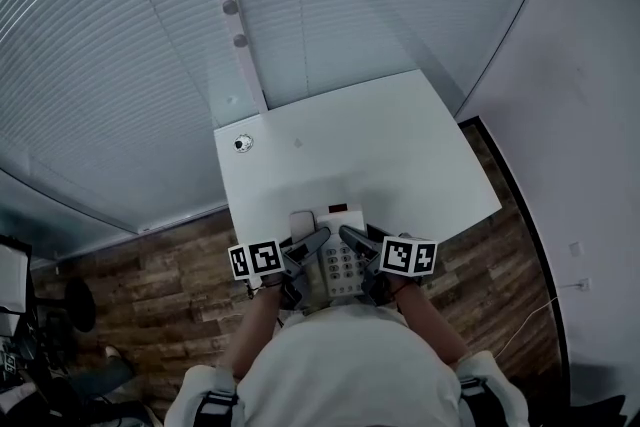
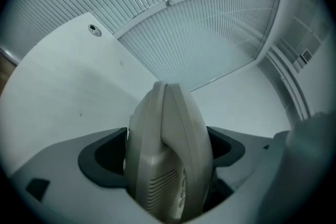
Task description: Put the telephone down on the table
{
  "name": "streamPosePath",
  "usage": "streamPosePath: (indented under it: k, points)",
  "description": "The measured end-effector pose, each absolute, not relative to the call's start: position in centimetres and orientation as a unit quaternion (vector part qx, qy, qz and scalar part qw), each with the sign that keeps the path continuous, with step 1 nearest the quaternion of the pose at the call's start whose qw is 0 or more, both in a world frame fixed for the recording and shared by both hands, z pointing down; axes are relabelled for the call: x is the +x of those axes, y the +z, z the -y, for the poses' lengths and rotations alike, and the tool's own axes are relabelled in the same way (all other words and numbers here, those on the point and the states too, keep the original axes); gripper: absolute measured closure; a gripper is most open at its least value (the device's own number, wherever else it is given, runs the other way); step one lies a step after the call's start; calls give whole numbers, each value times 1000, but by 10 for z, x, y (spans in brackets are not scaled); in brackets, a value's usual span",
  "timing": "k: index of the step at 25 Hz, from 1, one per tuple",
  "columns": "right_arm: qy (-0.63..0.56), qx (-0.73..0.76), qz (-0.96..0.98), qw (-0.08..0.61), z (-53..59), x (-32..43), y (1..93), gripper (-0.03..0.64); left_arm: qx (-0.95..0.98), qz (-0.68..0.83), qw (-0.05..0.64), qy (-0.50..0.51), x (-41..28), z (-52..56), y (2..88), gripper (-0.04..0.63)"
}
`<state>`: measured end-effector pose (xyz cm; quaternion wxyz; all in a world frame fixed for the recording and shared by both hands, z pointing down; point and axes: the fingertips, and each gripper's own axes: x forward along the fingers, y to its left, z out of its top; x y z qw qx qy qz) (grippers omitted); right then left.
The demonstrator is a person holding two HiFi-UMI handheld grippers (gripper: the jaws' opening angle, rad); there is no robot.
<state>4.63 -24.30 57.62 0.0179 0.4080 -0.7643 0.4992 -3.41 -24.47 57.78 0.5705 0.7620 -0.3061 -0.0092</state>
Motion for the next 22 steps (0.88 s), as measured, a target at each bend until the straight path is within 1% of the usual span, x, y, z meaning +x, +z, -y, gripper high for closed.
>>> streamPosePath:
  k: [22]
  points:
    - [512,380,769,46,321,70,612,311,737,338,586,-17,-9,317,615,167]
